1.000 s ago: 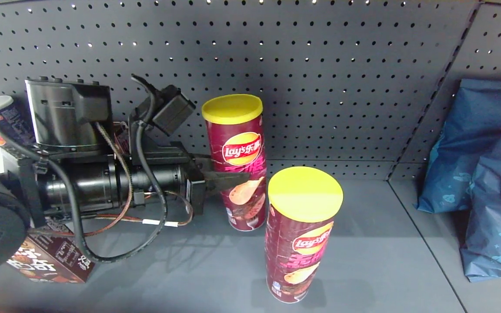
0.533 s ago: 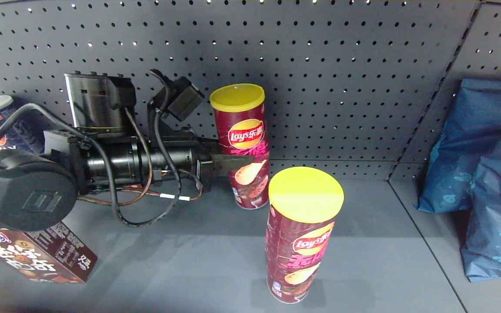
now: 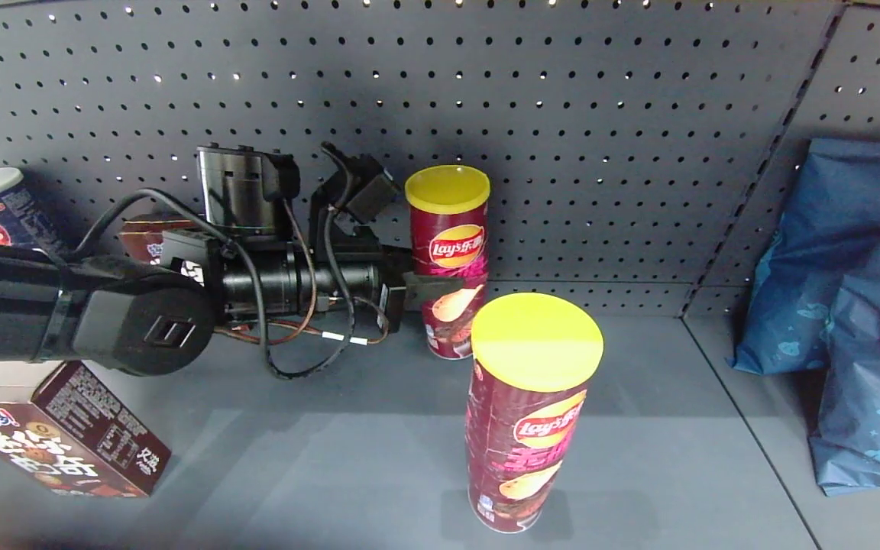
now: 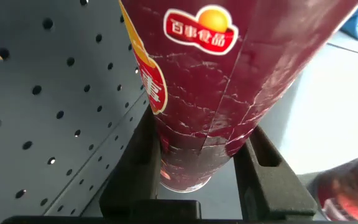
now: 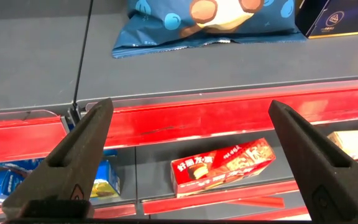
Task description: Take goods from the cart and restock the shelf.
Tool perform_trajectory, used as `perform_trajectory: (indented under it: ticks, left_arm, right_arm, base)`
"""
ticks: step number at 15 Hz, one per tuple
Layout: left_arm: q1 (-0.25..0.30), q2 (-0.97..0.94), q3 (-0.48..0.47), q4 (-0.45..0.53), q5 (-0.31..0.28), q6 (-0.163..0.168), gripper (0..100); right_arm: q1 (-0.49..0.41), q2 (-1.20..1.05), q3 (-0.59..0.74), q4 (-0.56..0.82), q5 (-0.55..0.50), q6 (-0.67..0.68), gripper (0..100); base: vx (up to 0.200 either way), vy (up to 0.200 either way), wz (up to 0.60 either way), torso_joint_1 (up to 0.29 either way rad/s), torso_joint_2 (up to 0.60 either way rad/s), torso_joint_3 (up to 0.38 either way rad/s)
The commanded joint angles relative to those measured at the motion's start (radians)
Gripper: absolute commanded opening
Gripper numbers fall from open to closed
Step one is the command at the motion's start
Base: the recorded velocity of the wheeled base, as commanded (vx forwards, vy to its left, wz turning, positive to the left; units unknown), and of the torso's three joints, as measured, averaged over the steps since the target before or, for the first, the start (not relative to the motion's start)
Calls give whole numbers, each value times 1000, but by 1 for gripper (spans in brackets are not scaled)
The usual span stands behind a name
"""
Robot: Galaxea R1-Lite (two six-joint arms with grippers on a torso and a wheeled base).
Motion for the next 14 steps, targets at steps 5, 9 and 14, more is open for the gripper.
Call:
perform_trajectory:
  ticks: [5,9,14]
  left_arm:
    - [-24,63,-65,-1,5,-1,0]
    - [-37,77,-69,-1,8,-1,0]
    - [-37,86,-65,-1,26,1,0]
  right_arm:
    - [0,2,0,0,0,0,100]
    - [0,2,0,0,0,0,100]
    - [0,2,0,0,0,0,100]
  base:
    - [0,0,0,0,0,0]
    - [0,0,0,0,0,0]
    - [0,0,0,0,0,0]
